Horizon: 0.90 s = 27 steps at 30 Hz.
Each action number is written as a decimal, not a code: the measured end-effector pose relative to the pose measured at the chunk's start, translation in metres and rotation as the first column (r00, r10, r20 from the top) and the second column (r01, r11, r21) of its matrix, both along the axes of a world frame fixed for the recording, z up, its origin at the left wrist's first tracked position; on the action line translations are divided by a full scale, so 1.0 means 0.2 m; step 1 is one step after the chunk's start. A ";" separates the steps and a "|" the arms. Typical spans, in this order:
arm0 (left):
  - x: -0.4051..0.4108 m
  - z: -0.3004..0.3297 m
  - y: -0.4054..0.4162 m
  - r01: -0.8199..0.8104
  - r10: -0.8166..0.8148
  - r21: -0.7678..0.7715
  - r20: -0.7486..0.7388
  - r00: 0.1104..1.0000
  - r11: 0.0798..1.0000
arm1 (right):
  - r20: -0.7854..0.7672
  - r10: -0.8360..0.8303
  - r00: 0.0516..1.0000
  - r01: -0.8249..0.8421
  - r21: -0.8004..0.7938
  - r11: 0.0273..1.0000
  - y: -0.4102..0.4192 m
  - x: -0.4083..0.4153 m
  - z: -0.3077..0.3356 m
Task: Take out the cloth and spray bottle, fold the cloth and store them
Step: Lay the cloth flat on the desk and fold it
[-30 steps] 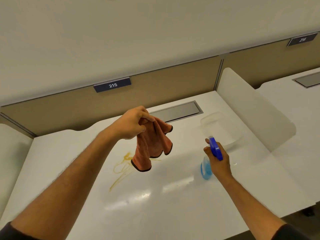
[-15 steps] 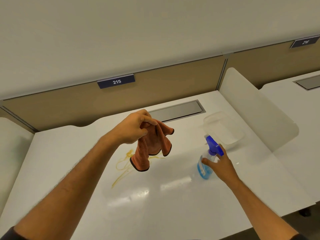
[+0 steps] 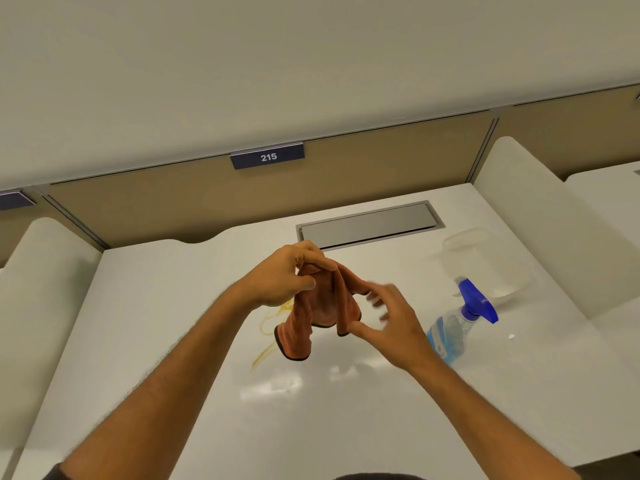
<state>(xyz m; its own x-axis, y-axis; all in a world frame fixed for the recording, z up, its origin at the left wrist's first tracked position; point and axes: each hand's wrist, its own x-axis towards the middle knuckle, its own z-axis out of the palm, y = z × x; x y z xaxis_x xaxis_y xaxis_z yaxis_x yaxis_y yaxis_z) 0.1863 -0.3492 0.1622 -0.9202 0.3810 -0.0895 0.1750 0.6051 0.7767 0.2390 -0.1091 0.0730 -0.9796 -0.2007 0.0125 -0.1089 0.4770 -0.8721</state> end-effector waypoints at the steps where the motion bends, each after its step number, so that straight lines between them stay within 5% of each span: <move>1: 0.00 -0.01 -0.02 0.001 -0.001 -0.002 0.006 1.000 1.000 | -0.079 0.038 0.996 -0.035 0.034 0.999 -0.08 -0.05 0.03; 5: -0.04 -0.07 -0.09 0.003 -0.004 0.020 0.034 0.999 1.000 | -0.115 0.178 0.977 -0.147 0.238 0.960 -0.29 -0.22 0.01; 12: -0.18 -0.21 -0.20 -0.048 0.048 0.015 0.017 0.999 0.999 | -0.009 0.126 0.992 -0.112 0.397 0.911 -0.34 -0.49 -0.10; 20: -0.43 -0.33 -0.14 -0.173 0.187 0.195 -0.053 0.981 0.965 | -0.297 -0.012 0.955 0.099 0.276 0.956 -0.26 -0.73 -0.16; 24: -0.36 -0.64 -0.07 -0.098 0.091 0.091 0.075 0.993 0.991 | -0.155 0.057 0.986 0.013 0.419 0.908 -0.18 -0.65 -0.44; 27: -0.22 -0.92 -0.10 0.059 -0.038 -0.138 0.154 0.987 0.989 | 0.201 0.183 0.962 -0.268 0.580 0.769 -0.10 -0.55 -0.65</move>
